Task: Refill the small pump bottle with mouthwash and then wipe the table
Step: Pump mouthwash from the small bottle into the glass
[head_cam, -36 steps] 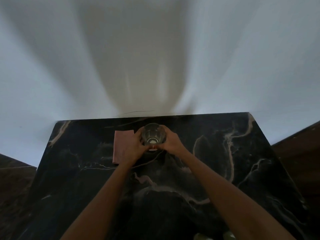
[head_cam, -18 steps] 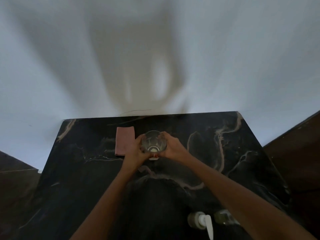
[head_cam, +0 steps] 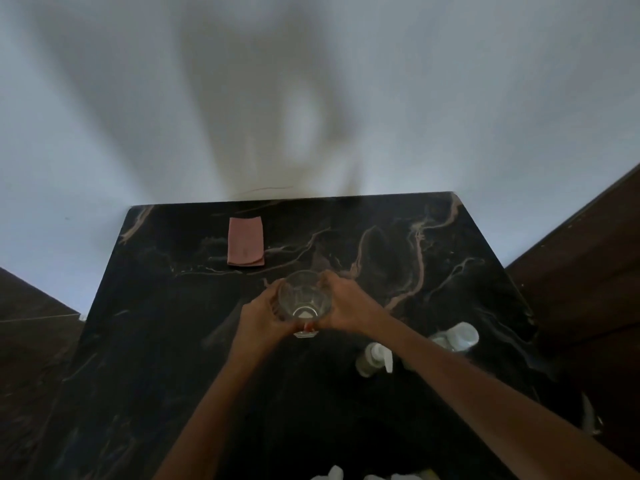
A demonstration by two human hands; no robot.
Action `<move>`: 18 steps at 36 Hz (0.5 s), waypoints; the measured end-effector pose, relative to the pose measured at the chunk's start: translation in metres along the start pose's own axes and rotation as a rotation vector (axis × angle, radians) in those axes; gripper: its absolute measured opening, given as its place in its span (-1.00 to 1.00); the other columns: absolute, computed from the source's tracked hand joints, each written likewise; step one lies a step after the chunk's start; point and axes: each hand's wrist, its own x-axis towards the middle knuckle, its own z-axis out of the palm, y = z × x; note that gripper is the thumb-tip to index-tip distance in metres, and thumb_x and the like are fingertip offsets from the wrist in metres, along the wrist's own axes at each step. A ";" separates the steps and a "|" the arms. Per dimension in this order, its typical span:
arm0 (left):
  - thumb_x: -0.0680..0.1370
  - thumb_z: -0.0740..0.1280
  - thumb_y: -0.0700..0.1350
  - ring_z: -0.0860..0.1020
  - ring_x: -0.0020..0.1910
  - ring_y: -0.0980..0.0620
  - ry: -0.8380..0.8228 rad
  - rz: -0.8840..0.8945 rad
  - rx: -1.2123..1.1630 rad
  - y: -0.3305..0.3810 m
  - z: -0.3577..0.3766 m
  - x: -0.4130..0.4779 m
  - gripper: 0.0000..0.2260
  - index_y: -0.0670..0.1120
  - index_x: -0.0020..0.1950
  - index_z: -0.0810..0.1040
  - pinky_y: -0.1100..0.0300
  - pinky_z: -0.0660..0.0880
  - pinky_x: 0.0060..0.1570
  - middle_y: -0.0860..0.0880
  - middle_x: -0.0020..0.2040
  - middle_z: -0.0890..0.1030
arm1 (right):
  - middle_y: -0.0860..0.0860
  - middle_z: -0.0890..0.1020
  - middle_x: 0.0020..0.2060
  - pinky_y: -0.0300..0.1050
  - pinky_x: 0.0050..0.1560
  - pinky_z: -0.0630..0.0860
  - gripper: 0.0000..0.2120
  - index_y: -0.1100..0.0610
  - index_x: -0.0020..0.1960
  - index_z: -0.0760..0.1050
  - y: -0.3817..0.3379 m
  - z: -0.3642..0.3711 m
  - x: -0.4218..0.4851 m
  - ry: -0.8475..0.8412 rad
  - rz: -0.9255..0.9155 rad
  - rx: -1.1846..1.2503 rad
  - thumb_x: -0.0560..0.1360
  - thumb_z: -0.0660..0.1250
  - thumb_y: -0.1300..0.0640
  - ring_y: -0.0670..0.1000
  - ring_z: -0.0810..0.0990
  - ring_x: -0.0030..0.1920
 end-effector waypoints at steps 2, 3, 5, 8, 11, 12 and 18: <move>0.25 0.51 -0.29 0.46 -0.19 0.49 -0.007 0.005 -0.016 -0.002 0.003 -0.012 -0.42 0.03 0.16 0.38 0.64 0.37 -0.21 0.27 -0.11 0.47 | 0.08 0.54 0.10 -0.14 0.06 0.52 -0.36 0.17 0.20 0.31 -0.002 0.006 -0.011 -0.014 0.031 0.004 0.24 0.54 0.08 0.01 0.56 0.06; 0.24 0.52 -0.29 0.47 -0.19 0.51 -0.011 0.006 -0.023 -0.005 0.004 -0.018 -0.42 0.03 0.17 0.39 0.64 0.38 -0.20 0.27 -0.10 0.48 | 0.07 0.54 0.11 -0.13 0.07 0.52 -0.35 0.15 0.20 0.30 -0.003 0.009 -0.016 -0.015 0.044 0.006 0.23 0.54 0.07 0.01 0.55 0.07; 0.23 0.53 -0.30 0.51 -0.16 0.50 -0.008 0.004 -0.053 -0.010 0.005 -0.029 -0.42 0.07 0.13 0.42 0.60 0.41 -0.15 0.25 -0.09 0.52 | 0.07 0.54 0.12 -0.07 0.09 0.53 -0.32 0.11 0.20 0.29 -0.003 0.016 -0.025 -0.004 0.066 0.005 0.21 0.55 0.03 0.01 0.55 0.08; 0.21 0.55 -0.27 0.55 -0.07 0.41 -0.015 -0.007 -0.086 -0.019 0.008 -0.043 -0.40 0.06 0.16 0.45 0.53 0.45 -0.09 0.20 -0.09 0.59 | 0.07 0.51 0.16 0.01 0.18 0.48 -0.27 0.10 0.22 0.28 0.001 0.031 -0.038 0.031 0.085 0.025 0.18 0.55 -0.02 0.03 0.50 0.15; 0.20 0.54 -0.32 0.57 -0.07 0.38 -0.015 0.002 -0.123 -0.026 0.012 -0.055 -0.41 0.13 0.08 0.44 0.52 0.45 -0.11 0.28 -0.17 0.64 | 0.12 0.43 0.24 0.00 0.32 0.34 -0.26 0.19 0.32 0.24 0.001 0.046 -0.052 0.054 0.091 0.057 0.27 0.51 0.04 0.07 0.40 0.27; 0.19 0.54 -0.33 0.56 -0.08 0.40 -0.017 0.004 -0.133 -0.027 0.014 -0.060 -0.40 0.15 0.07 0.42 0.53 0.44 -0.12 0.37 -0.17 0.62 | 0.15 0.42 0.23 0.00 0.31 0.33 -0.28 0.22 0.33 0.22 0.000 0.048 -0.057 0.044 0.106 0.060 0.30 0.49 0.08 0.10 0.40 0.26; 0.06 0.57 -0.04 0.57 0.00 0.34 -0.056 -0.006 -0.180 -0.039 0.020 -0.072 -0.31 0.13 0.14 0.42 0.50 0.45 -0.04 0.34 -0.07 0.62 | 0.09 0.44 0.22 -0.06 0.24 0.40 -0.29 0.17 0.29 0.24 -0.001 0.063 -0.074 0.068 0.183 0.122 0.26 0.51 0.08 0.04 0.43 0.22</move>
